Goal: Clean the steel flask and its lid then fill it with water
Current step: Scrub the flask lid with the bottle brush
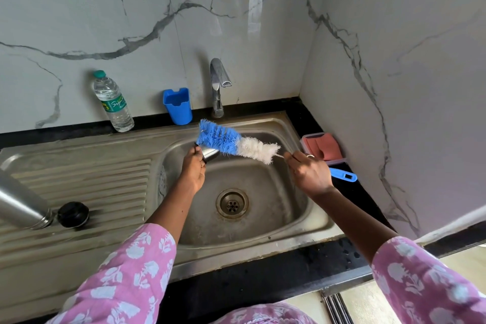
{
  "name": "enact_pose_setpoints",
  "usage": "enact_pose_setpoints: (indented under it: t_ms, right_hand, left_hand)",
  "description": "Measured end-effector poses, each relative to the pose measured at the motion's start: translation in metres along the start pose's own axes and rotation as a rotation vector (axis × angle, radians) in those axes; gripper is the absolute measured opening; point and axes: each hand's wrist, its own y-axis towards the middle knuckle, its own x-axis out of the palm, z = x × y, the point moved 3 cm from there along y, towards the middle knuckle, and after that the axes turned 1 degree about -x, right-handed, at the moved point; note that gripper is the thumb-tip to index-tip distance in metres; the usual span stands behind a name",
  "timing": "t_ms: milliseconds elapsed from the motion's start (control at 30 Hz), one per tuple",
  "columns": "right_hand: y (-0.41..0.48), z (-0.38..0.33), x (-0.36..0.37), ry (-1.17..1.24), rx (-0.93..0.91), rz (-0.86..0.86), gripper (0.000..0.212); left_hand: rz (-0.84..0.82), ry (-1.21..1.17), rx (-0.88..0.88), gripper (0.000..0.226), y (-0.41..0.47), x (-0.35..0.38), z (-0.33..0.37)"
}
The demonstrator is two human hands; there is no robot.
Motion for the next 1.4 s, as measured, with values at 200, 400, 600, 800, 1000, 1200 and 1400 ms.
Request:
enact_pose_setpoints:
  t_ms: [200,400,600,800,1000,1200,1400]
  right_hand:
    - [-0.016,0.012,-0.003,0.016,-0.067,0.03,0.036]
    - [-0.007,0.009,0.0,0.012,-0.033,0.025,0.034]
    - [-0.005,0.004,0.003,0.027,-0.027,0.013,0.038]
    - [-0.014,0.011,-0.001,0.045,-0.093,0.067,0.033]
    - [0.002,0.003,0.007,0.038,-0.007,0.054,0.025]
    - [-0.006,0.009,0.005,0.049,-0.056,0.063,0.031]
    - [-0.002,0.01,0.005,0.05,-0.024,0.044,0.032]
  left_hand:
    - [0.008,0.032,0.03,0.036,0.003,-0.005,0.004]
    - [0.017,0.06,0.014,0.032,0.001,-0.004,0.0]
    - [0.008,0.021,0.006,0.036,0.002,-0.003,0.003]
    - [-0.02,-0.08,-0.003,0.029,0.006,-0.011,0.006]
    - [-0.029,-0.019,0.008,0.025,0.004,-0.004,0.004]
    - [0.012,0.055,0.015,0.028,0.01,-0.007,0.007]
    - [-0.024,-0.011,0.0,0.024,0.009,-0.006,0.005]
